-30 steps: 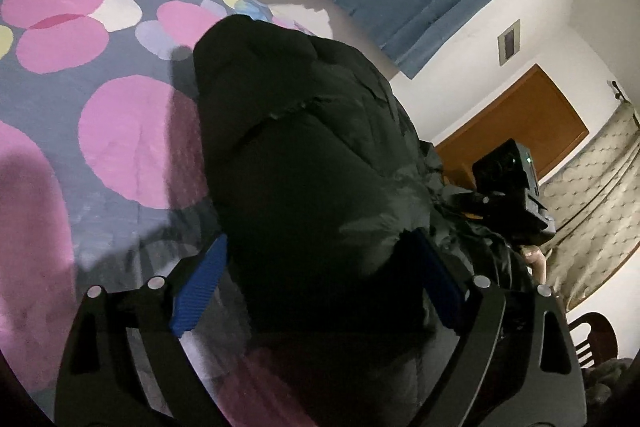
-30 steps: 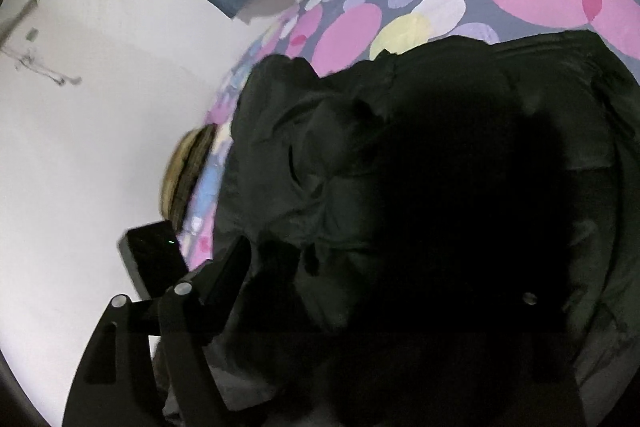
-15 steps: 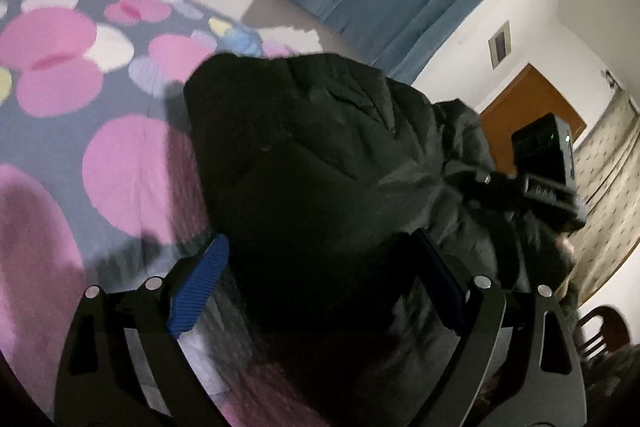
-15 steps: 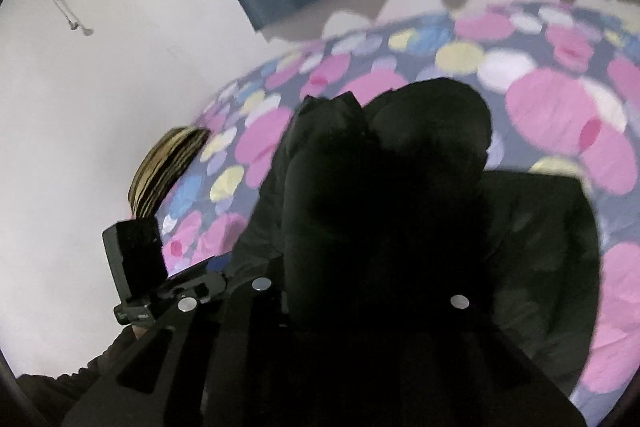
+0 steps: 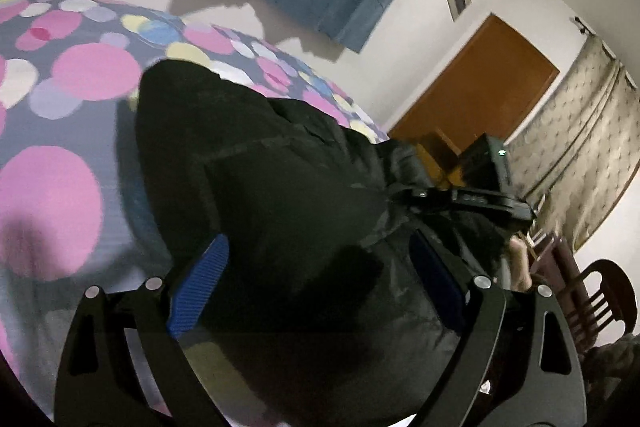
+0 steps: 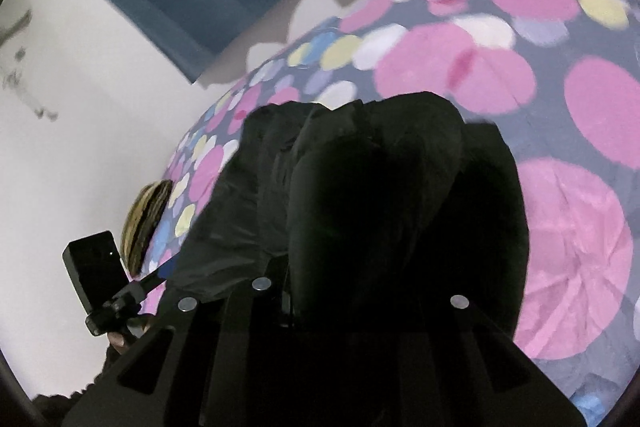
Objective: Fold large clothes
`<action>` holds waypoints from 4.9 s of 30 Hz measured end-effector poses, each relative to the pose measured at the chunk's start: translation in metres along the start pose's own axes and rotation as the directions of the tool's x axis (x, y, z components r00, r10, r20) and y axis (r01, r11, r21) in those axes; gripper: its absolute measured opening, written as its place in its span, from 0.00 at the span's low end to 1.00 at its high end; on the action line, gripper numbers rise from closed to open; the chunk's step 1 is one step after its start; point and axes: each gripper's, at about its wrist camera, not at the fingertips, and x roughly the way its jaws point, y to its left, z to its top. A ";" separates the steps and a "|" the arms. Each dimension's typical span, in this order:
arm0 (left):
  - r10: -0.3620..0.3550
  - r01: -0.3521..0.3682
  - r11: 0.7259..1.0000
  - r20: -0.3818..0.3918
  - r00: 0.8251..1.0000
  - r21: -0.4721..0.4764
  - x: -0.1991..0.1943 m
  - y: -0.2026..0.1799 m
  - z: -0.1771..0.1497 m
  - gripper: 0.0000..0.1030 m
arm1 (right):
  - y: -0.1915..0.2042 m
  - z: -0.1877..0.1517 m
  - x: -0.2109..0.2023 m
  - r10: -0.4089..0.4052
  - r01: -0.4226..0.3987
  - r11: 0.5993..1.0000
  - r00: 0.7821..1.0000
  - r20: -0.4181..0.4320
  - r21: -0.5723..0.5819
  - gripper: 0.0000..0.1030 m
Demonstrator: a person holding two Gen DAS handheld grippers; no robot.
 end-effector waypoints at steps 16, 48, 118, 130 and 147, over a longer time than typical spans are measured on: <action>0.196 -0.181 0.971 -0.093 0.976 0.156 0.042 -0.031 0.005 0.84 | -0.061 -0.005 -0.035 -0.034 0.026 0.992 0.998 0.061 0.126 0.43; 0.145 -0.124 0.984 -0.169 0.975 0.130 0.067 -0.026 0.002 0.75 | -0.024 -0.045 0.035 0.015 -0.013 1.000 0.984 -0.180 0.010 0.40; 0.195 -0.167 0.966 -0.136 0.971 0.196 0.075 -0.032 -0.004 0.74 | -0.014 -0.047 0.029 -0.125 0.114 0.991 0.974 -0.188 -0.067 0.45; 0.226 -0.202 0.953 -0.089 0.970 0.225 0.059 -0.041 -0.006 0.76 | 0.020 -0.052 0.009 -0.150 0.138 0.984 0.983 -0.109 -0.115 0.70; 0.066 -0.071 0.980 -0.038 0.997 -0.184 0.031 0.038 -0.016 0.96 | -0.060 -0.025 0.029 -0.170 0.181 0.978 0.980 -0.102 0.105 0.91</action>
